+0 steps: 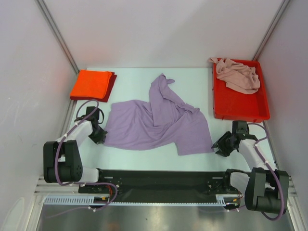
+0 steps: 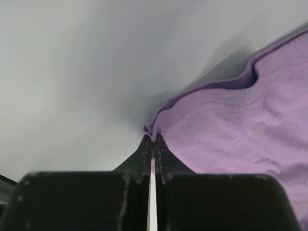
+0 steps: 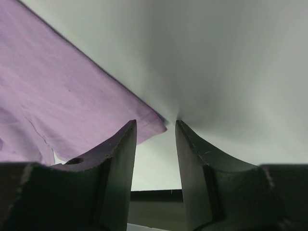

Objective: Fold and stack the t-shirts
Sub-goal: Flatten the tshirt out

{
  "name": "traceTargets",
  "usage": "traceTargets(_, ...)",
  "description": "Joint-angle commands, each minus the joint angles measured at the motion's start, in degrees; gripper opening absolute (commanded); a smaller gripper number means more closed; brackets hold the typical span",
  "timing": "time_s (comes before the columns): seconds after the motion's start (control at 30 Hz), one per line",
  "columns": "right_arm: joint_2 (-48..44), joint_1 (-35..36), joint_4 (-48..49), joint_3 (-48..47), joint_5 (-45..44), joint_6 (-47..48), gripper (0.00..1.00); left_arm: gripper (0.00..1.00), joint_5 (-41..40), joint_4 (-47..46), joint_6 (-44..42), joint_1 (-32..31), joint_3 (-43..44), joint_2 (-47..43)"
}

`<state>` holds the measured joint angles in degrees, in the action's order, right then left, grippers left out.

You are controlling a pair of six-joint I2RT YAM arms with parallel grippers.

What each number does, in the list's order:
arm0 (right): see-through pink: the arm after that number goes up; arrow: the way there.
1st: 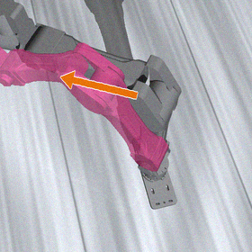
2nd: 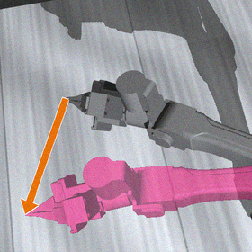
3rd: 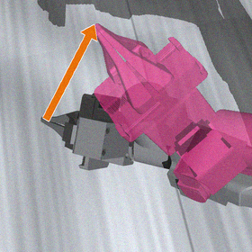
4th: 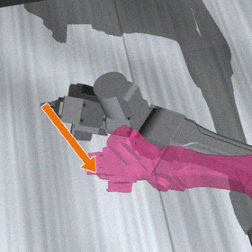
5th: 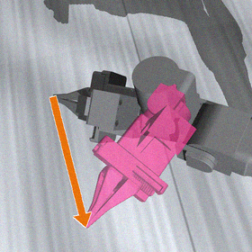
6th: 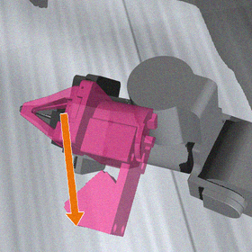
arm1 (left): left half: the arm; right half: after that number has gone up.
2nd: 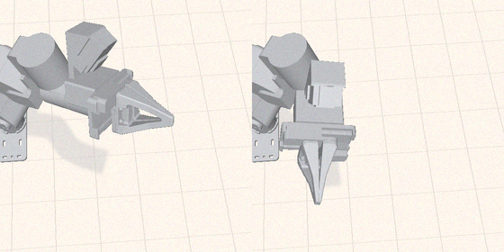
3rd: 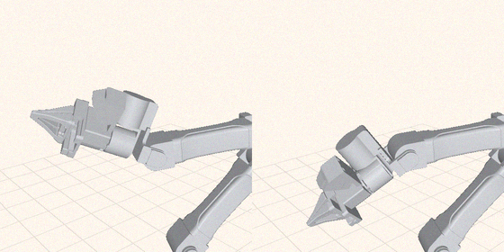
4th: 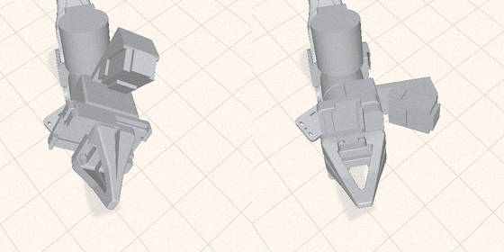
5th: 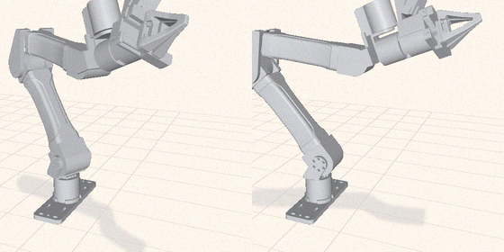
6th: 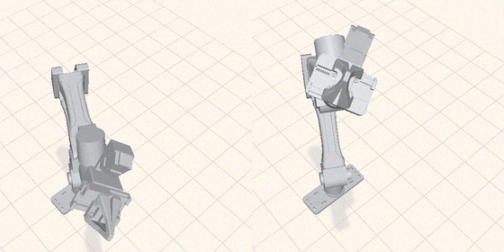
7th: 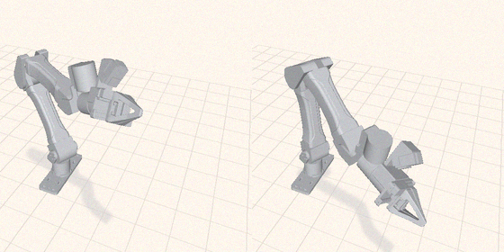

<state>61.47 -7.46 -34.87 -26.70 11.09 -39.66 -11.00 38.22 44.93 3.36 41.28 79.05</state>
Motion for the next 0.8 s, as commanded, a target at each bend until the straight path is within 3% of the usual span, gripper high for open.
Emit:
traceTargets(0.0, 0.0, 0.8, 2.1, 2.0, -1.4, -0.2, 0.44, 0.0, -1.7, -1.0, -1.2, 0.1, 2.2, -0.3)
traceTargets(0.2, 1.5, 1.4, 3.2, 2.4, -2.0, -0.2, 0.4, 0.01, -1.7, -1.0, -1.4, 0.2, 2.3, -0.2)
traceTargets(0.4, 2.2, 2.5, 3.4, 2.7, -2.3, -0.2, 0.27, 0.01, -2.1, -1.0, -1.4, 0.2, 2.0, -0.6)
traceTargets(0.5, 3.6, 4.0, 4.0, 1.4, -2.0, 0.5, 0.0, 0.0, -2.2, -0.9, -1.7, 0.2, 2.2, -0.7)
traceTargets(0.6, 4.0, 7.3, 2.9, -3.5, -2.7, 1.6, 0.0, 0.0, -2.4, -0.2, -2.2, 0.2, 3.1, -1.5)
traceTargets(0.77, 3.0, 15.3, -8.6, -18.5, -7.0, 5.6, 0.0, 0.0, -4.3, 2.3, -5.1, 0.2, 6.5, -7.1)
